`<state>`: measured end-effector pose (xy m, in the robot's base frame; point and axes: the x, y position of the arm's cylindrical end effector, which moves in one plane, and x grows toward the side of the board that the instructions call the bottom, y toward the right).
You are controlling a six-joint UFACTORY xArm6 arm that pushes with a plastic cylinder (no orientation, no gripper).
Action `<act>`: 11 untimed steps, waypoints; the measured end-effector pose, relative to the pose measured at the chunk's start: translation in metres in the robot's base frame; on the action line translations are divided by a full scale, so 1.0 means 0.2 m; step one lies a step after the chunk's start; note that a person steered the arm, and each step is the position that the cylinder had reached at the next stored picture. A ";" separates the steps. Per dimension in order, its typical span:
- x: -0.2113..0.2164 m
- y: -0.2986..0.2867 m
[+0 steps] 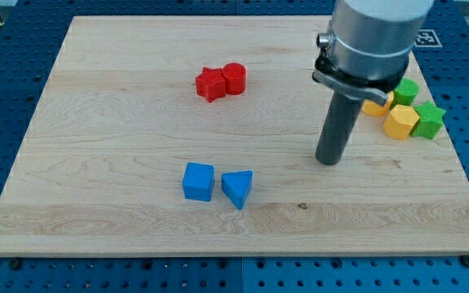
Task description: Point your arm at the bottom center of the board
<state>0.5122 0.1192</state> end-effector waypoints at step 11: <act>0.47 -0.57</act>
